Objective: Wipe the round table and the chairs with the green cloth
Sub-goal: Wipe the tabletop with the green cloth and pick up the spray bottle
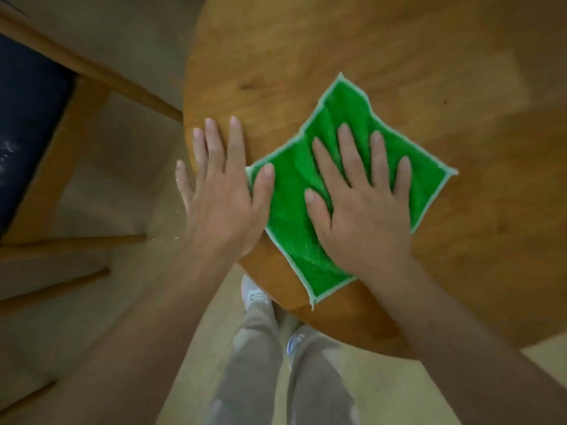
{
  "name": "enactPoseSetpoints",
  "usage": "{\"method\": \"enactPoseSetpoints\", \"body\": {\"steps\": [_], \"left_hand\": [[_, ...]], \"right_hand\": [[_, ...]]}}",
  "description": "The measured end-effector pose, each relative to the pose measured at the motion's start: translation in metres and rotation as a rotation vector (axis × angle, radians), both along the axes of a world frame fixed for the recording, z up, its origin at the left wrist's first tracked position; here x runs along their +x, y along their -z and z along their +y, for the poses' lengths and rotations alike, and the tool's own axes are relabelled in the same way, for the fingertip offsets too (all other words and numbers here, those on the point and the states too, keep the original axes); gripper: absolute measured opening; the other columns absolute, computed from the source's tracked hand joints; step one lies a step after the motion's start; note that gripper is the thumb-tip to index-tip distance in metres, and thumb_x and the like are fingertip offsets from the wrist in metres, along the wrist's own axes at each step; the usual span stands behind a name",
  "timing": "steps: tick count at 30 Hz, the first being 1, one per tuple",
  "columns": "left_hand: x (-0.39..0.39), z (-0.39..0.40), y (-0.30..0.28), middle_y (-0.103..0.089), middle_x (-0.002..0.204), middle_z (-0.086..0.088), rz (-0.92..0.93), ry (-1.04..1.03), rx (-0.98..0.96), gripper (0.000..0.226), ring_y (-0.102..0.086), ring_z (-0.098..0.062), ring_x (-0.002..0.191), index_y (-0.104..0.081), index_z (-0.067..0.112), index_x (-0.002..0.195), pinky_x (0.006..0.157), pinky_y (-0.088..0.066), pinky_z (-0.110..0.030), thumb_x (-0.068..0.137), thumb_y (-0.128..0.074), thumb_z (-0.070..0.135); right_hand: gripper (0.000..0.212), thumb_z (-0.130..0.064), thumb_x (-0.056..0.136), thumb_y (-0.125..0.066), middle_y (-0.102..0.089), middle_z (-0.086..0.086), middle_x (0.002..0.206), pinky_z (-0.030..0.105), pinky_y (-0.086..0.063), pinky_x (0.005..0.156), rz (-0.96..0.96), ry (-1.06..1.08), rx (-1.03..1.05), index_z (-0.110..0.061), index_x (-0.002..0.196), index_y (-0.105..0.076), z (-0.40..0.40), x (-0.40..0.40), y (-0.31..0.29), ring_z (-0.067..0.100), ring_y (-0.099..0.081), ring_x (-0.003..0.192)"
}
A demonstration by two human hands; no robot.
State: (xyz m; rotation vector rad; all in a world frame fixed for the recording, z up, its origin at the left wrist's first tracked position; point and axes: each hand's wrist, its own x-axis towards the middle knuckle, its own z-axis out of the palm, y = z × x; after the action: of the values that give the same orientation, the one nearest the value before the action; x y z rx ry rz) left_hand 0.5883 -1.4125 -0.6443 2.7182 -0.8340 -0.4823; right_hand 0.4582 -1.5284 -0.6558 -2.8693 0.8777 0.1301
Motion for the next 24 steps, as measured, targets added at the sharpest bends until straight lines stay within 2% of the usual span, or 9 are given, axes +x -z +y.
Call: {"method": "enactPoseSetpoints", "body": {"steps": [2,5,7,10,12,15,19,21,24], "left_hand": [[0.010,-0.013,0.000,0.002,0.160,-0.008,-0.049,0.031,0.066,0.071,0.009,-0.021,0.146,0.000,0.024,0.152,0.114,0.006,-0.048,0.094,-0.015,0.060],[-0.001,-0.045,-0.001,0.003,0.159,-0.013,-0.115,0.229,0.135,0.068,0.010,-0.026,0.146,-0.003,0.021,0.152,0.113,0.008,-0.050,0.096,-0.019,0.056],[-0.025,-0.068,-0.004,0.005,0.159,-0.014,-0.091,0.397,0.122,0.066,0.012,-0.027,0.145,-0.003,0.021,0.152,0.112,0.010,-0.051,0.097,-0.019,0.054],[-0.058,-0.100,-0.005,0.009,0.159,-0.013,-0.039,0.564,0.104,0.064,0.015,-0.026,0.145,-0.002,0.023,0.152,0.111,0.012,-0.051,0.098,-0.017,0.053],[-0.072,-0.123,-0.006,0.012,0.159,-0.013,0.010,0.605,0.101,0.064,0.017,-0.026,0.144,-0.001,0.024,0.152,0.111,0.012,-0.051,0.097,-0.014,0.055],[-0.088,-0.154,-0.007,0.016,0.158,-0.015,0.089,0.597,0.122,0.065,0.019,-0.029,0.144,0.000,0.024,0.152,0.112,0.011,-0.053,0.097,-0.012,0.056],[-0.112,-0.174,-0.004,0.014,0.158,-0.014,-0.021,0.665,0.131,0.066,0.017,-0.033,0.143,0.002,0.023,0.152,0.113,0.008,-0.054,0.097,-0.018,0.054],[-0.120,-0.182,0.001,0.012,0.159,-0.011,-0.083,0.779,0.105,0.063,0.015,-0.031,0.144,0.002,0.028,0.152,0.113,0.007,-0.055,0.097,-0.017,0.054],[-0.115,-0.204,0.006,0.005,0.160,-0.006,-0.093,0.862,0.047,0.056,0.008,-0.025,0.146,-0.005,0.037,0.150,0.114,0.006,-0.051,0.097,-0.011,0.054]], "right_hand": [[0.061,-0.057,0.097,-0.027,-0.020,0.004,0.161,0.063,-0.014,0.111,0.033,-0.013,0.015,-0.032,0.153,-0.022,0.020,-0.057,-0.001,0.039,-0.018,0.145],[0.062,-0.061,0.095,-0.026,-0.022,0.002,0.160,0.062,-0.015,0.111,0.071,-0.041,0.055,-0.036,0.152,-0.022,0.016,-0.121,-0.003,0.038,-0.021,0.144],[0.061,-0.059,0.095,-0.023,-0.022,0.002,0.160,0.061,-0.014,0.112,0.079,0.170,0.008,-0.036,0.151,-0.021,-0.018,-0.140,0.000,0.038,-0.019,0.144],[0.063,-0.057,0.096,-0.018,-0.012,0.003,0.162,0.066,-0.012,0.112,0.061,0.661,0.033,-0.032,0.153,-0.016,-0.069,-0.148,0.000,0.038,-0.011,0.146],[0.065,-0.056,0.096,-0.015,-0.009,0.006,0.163,0.067,-0.010,0.112,0.045,0.819,0.027,-0.028,0.154,-0.014,-0.059,-0.139,-0.001,0.040,-0.008,0.146],[0.065,-0.055,0.096,-0.019,-0.013,0.010,0.162,0.067,-0.007,0.112,0.064,0.641,0.049,-0.025,0.154,-0.018,0.020,-0.123,-0.001,0.043,-0.010,0.145],[0.057,-0.056,0.096,-0.028,-0.027,0.001,0.158,0.062,-0.009,0.112,0.033,0.331,0.180,-0.033,0.148,-0.033,0.071,-0.138,-0.004,0.038,-0.023,0.143],[0.055,-0.054,0.097,-0.028,-0.028,-0.003,0.158,0.059,-0.014,0.112,-0.007,0.358,0.176,-0.034,0.148,-0.034,0.046,-0.159,-0.001,0.033,-0.026,0.143],[0.059,-0.051,0.097,-0.025,-0.022,0.000,0.159,0.056,-0.012,0.115,-0.041,0.593,0.099,-0.028,0.151,-0.027,-0.022,-0.195,0.000,0.031,-0.017,0.146]]}}
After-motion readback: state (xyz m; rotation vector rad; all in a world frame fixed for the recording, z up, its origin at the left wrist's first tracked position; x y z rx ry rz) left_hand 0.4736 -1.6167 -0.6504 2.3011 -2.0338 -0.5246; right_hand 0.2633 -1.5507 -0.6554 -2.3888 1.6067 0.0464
